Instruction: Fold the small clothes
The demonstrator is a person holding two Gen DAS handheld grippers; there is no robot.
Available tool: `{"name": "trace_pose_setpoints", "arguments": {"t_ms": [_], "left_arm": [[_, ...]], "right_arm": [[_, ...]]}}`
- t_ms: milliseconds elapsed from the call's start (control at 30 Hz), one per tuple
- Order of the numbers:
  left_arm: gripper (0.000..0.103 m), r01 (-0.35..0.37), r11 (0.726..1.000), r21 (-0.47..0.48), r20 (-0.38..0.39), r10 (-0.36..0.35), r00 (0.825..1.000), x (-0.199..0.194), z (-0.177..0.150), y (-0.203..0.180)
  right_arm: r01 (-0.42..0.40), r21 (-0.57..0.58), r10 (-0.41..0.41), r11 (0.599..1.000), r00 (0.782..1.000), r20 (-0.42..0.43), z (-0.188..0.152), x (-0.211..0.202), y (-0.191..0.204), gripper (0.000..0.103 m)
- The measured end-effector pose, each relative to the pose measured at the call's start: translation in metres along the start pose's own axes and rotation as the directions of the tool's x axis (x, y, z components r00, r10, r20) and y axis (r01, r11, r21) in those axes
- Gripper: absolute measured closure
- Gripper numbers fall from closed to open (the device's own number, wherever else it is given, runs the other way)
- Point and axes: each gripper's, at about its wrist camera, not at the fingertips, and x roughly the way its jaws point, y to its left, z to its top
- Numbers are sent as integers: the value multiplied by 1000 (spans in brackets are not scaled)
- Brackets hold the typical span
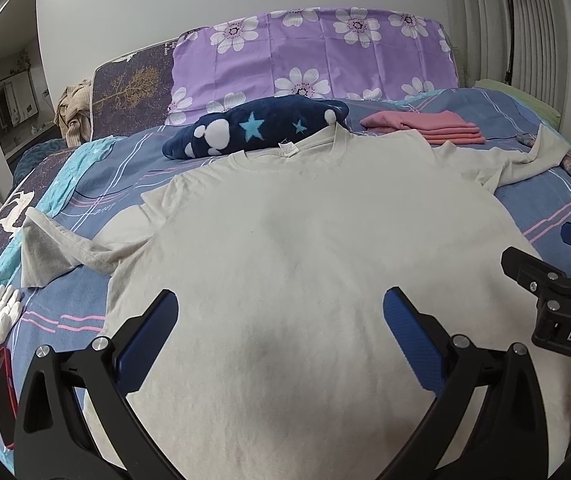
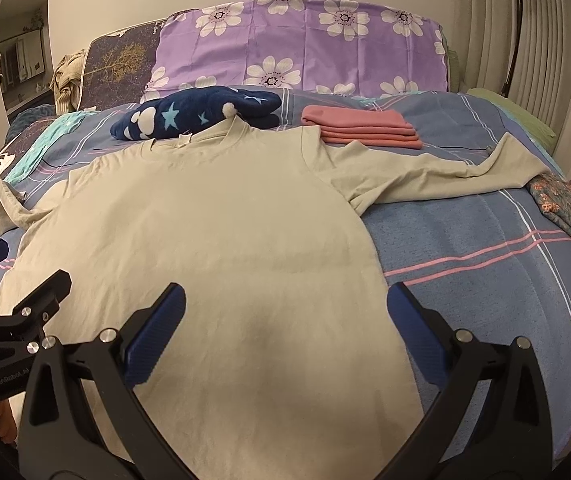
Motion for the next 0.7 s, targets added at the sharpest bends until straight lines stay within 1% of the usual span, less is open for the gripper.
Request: {"name": "trace_pose_setpoints", "arguments": {"t_ms": [367,433,533,600,667,700], "left_arm": [[1,10,1000,-16,-9,-11,1000,5,0,3],[1,22,999,-30,-13,-23,1000,7,1,5],[1,61,994,-95,-41,-66,997,16,5,22],[1,83,981,-174,-68,-96,993,23,9,47],[1,66,966,-251,-87,-90,992,30,16,79],[1,32,958,-283,-97,-62,993,33,21,96]], "right_arm": [[-32,0,32,999,999,-7,0,2,2,2],[-33,-5,33,999,999,-5,0,2,2,2],[-29,-15,28,999,1000,-3,1,3,3,2],[-22,-18,22,1000,1000,-4,2,4,2,2],[-19,-15,19,1000,1000,-7,3,6,0,2],[-18,-13,18,1000,1000,-12,4,8,-1,2]]}}
